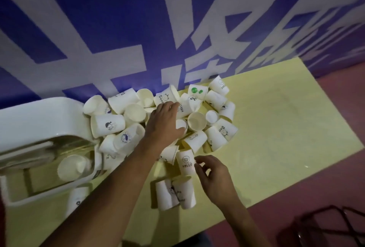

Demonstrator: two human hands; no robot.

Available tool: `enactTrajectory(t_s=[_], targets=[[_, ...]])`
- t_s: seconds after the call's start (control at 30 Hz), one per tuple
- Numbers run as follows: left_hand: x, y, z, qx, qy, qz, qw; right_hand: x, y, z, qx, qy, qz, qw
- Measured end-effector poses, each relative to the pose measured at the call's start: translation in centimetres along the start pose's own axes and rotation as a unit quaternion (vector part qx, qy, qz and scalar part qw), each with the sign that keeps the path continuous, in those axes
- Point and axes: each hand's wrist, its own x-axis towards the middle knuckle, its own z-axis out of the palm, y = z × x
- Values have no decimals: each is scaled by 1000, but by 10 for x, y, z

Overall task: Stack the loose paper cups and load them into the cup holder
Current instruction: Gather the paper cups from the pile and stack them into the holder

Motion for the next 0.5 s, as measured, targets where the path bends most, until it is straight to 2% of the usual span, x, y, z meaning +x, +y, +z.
enactTrajectory(t_s=[0.27, 0.5], targets=[[35, 51, 50, 74, -66, 56, 993, 39, 47, -50, 0, 22, 18, 1000], [50, 61, 75, 149, -83, 49, 984, 80, 69, -76, 15, 50, 36, 998]])
